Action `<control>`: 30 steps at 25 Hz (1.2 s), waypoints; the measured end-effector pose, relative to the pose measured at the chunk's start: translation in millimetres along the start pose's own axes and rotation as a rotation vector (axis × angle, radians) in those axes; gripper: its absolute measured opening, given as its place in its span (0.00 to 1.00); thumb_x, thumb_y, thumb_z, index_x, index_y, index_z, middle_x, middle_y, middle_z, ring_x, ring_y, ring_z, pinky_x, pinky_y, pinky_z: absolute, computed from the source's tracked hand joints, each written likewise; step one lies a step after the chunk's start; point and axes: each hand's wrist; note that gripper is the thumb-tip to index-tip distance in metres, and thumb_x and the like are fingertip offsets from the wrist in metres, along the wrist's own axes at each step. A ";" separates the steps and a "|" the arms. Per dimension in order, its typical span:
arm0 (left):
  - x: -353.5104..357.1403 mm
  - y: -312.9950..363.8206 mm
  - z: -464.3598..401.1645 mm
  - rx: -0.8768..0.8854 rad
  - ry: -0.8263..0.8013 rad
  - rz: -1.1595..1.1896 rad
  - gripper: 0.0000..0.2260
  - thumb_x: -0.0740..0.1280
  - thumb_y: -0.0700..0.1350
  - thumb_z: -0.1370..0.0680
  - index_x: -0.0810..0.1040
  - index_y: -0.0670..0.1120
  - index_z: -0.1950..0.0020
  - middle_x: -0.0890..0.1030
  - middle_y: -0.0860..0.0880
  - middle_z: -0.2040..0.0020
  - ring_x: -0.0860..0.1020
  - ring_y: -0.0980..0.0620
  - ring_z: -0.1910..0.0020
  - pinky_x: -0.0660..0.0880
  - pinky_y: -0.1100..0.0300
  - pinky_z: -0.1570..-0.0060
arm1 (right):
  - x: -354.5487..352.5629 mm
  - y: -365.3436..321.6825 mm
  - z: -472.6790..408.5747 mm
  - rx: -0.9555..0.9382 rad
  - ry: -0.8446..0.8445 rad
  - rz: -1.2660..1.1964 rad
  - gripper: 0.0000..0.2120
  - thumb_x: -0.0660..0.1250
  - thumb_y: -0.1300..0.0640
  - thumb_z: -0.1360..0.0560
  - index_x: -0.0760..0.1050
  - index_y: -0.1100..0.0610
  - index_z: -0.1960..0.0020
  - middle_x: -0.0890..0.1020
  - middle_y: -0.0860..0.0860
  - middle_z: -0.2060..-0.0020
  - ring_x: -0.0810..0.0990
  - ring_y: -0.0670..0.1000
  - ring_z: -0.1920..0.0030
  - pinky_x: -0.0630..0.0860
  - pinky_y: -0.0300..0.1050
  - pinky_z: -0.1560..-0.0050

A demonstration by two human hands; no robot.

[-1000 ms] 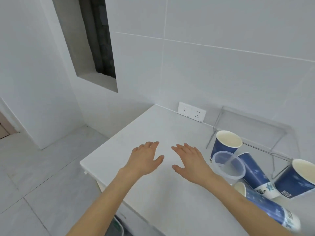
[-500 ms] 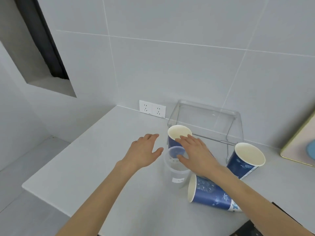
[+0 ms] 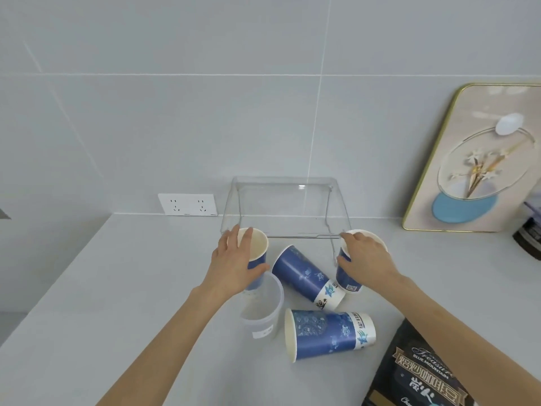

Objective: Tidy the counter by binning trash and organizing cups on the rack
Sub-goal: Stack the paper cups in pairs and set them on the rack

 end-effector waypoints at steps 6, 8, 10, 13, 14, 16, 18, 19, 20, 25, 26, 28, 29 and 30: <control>13.3 -5.0 -10.6 -0.068 0.064 0.044 0.36 0.61 0.58 0.26 0.49 0.45 0.26 0.50 0.42 0.23 0.49 0.42 0.25 0.55 0.48 0.28 | 18.0 5.6 0.7 0.087 -0.043 0.014 0.14 0.54 0.60 0.22 0.66 0.60 0.37 0.77 0.59 0.42 0.77 0.61 0.44 0.76 0.52 0.48; 14.0 -8.4 -11.2 -0.097 0.083 0.092 0.35 0.61 0.57 0.25 0.49 0.44 0.26 0.51 0.41 0.24 0.49 0.42 0.25 0.55 0.48 0.28 | 14.8 4.3 -0.4 0.079 -0.042 0.042 0.14 0.54 0.61 0.22 0.66 0.59 0.37 0.77 0.58 0.42 0.77 0.60 0.44 0.76 0.51 0.48; 13.5 -12.5 -12.7 -0.126 0.084 0.134 0.35 0.62 0.55 0.25 0.49 0.43 0.26 0.53 0.41 0.24 0.51 0.42 0.25 0.57 0.49 0.29 | 0.2 0.8 -0.7 0.044 -0.004 0.074 0.14 0.54 0.60 0.22 0.66 0.59 0.37 0.77 0.58 0.42 0.78 0.60 0.45 0.76 0.51 0.49; 12.4 -15.1 -15.1 -0.113 0.053 0.241 0.36 0.65 0.53 0.26 0.50 0.43 0.26 0.54 0.42 0.25 0.51 0.42 0.26 0.59 0.49 0.30 | -40.3 -9.2 -0.5 -0.034 0.152 0.019 0.14 0.56 0.59 0.23 0.67 0.58 0.38 0.78 0.59 0.43 0.77 0.62 0.46 0.76 0.52 0.50; 12.5 -15.2 -15.2 -0.108 0.046 0.277 0.37 0.67 0.52 0.27 0.49 0.43 0.26 0.54 0.41 0.25 0.51 0.41 0.26 0.58 0.49 0.29 | -53.5 -14.6 0.3 -0.072 0.198 -0.018 0.14 0.56 0.59 0.23 0.68 0.58 0.39 0.78 0.59 0.44 0.77 0.63 0.47 0.75 0.52 0.51; 12.4 -15.6 -14.3 -0.129 0.044 0.344 0.39 0.68 0.51 0.28 0.49 0.42 0.26 0.53 0.41 0.25 0.52 0.41 0.27 0.58 0.49 0.29 | -72.5 -27.1 1.9 -0.157 0.267 -0.087 0.13 0.57 0.59 0.24 0.70 0.58 0.40 0.80 0.58 0.46 0.76 0.63 0.48 0.74 0.51 0.52; 12.7 -17.1 -13.4 -0.154 0.049 0.399 0.41 0.70 0.50 0.29 0.49 0.41 0.27 0.53 0.41 0.25 0.55 0.41 0.27 0.59 0.49 0.30 | -81.6 -40.6 2.8 -0.230 0.312 -0.150 0.13 0.58 0.58 0.24 0.71 0.56 0.40 0.81 0.57 0.47 0.76 0.62 0.48 0.72 0.48 0.54; 12.9 -18.7 -13.0 -0.166 0.046 0.419 0.41 0.71 0.50 0.30 0.49 0.41 0.27 0.54 0.41 0.25 0.56 0.41 0.28 0.60 0.49 0.30 | -83.7 -47.1 2.8 -0.269 0.333 -0.177 0.13 0.59 0.58 0.24 0.71 0.56 0.40 0.81 0.57 0.47 0.76 0.62 0.48 0.71 0.48 0.55; 13.0 -20.5 -13.5 -0.174 0.041 0.435 0.42 0.72 0.49 0.31 0.50 0.42 0.27 0.55 0.42 0.26 0.58 0.41 0.28 0.61 0.49 0.31 | -84.7 -53.6 1.6 -0.317 0.353 -0.201 0.13 0.59 0.58 0.24 0.71 0.57 0.40 0.82 0.57 0.48 0.77 0.62 0.49 0.72 0.48 0.54; 9.3 -28.4 -17.7 -0.184 0.011 0.488 0.44 0.77 0.55 0.41 0.59 0.46 0.31 0.68 0.44 0.32 0.70 0.43 0.36 0.73 0.46 0.38 | -88.6 -87.2 -8.9 -0.585 0.462 -0.272 0.12 0.59 0.61 0.24 0.73 0.62 0.42 0.82 0.61 0.50 0.77 0.63 0.49 0.73 0.52 0.47; 9.1 -29.9 -18.4 -0.189 0.003 0.515 0.44 0.77 0.56 0.42 0.61 0.48 0.32 0.71 0.45 0.34 0.73 0.44 0.38 0.75 0.48 0.41 | -86.1 -92.8 -10.4 -0.627 0.464 -0.269 0.12 0.59 0.61 0.24 0.74 0.63 0.43 0.83 0.62 0.52 0.77 0.63 0.51 0.73 0.53 0.47; 7.8 -31.9 -15.9 -0.172 0.005 0.584 0.43 0.76 0.56 0.43 0.62 0.48 0.32 0.73 0.46 0.34 0.74 0.46 0.39 0.75 0.50 0.40 | -75.2 -100.4 -12.9 -0.697 0.420 -0.242 0.12 0.58 0.61 0.25 0.75 0.64 0.46 0.83 0.62 0.55 0.78 0.63 0.54 0.73 0.54 0.47; 7.5 -33.0 -14.2 -0.159 0.011 0.616 0.45 0.76 0.56 0.43 0.61 0.48 0.31 0.71 0.46 0.32 0.73 0.46 0.37 0.73 0.49 0.38 | -67.0 -101.8 -14.7 -0.718 0.386 -0.209 0.13 0.58 0.61 0.26 0.75 0.64 0.46 0.83 0.62 0.55 0.78 0.63 0.53 0.73 0.55 0.45; 7.4 -33.4 -13.0 -0.144 0.015 0.644 0.46 0.76 0.56 0.43 0.60 0.48 0.30 0.70 0.47 0.31 0.71 0.46 0.35 0.72 0.49 0.36 | -56.6 -101.6 -17.5 -0.732 0.347 -0.164 0.14 0.56 0.61 0.26 0.76 0.63 0.46 0.83 0.62 0.54 0.79 0.63 0.52 0.72 0.56 0.41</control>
Point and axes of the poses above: each hand's wrist, its own z-axis away from the middle knuckle, its own x-axis out of the palm, y = z × x
